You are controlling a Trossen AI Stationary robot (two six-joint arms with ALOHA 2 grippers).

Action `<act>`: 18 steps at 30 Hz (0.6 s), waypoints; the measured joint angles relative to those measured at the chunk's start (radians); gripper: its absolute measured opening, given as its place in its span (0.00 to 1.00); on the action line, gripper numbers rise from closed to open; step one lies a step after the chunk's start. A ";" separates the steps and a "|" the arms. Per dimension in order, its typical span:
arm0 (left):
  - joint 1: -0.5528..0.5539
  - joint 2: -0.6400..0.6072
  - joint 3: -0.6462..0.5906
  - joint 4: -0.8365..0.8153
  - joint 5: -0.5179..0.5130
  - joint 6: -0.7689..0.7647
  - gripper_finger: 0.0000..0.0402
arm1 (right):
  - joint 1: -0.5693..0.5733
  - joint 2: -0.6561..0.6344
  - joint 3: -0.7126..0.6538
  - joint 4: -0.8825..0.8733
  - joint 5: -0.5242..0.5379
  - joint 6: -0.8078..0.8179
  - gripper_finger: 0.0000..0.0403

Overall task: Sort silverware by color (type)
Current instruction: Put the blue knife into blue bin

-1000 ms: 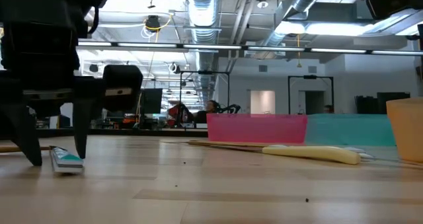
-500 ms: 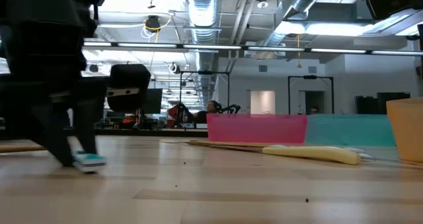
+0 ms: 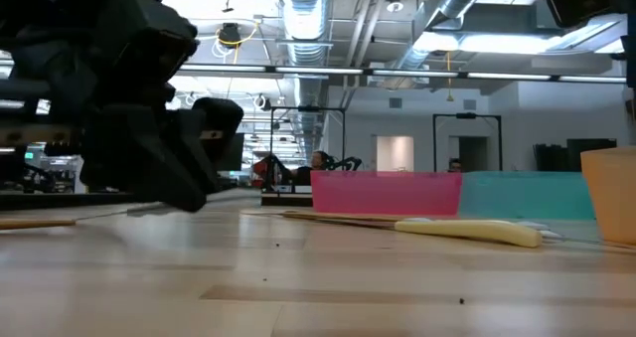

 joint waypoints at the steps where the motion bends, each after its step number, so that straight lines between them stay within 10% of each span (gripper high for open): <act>1: 0.000 -0.009 0.000 0.000 0.000 -0.005 0.05 | 0.000 0.000 0.000 0.000 0.011 0.000 0.44; 18: 0.001 -0.255 0.003 0.339 -0.049 -0.027 0.05 | -0.003 0.000 0.000 0.370 0.215 -0.372 0.44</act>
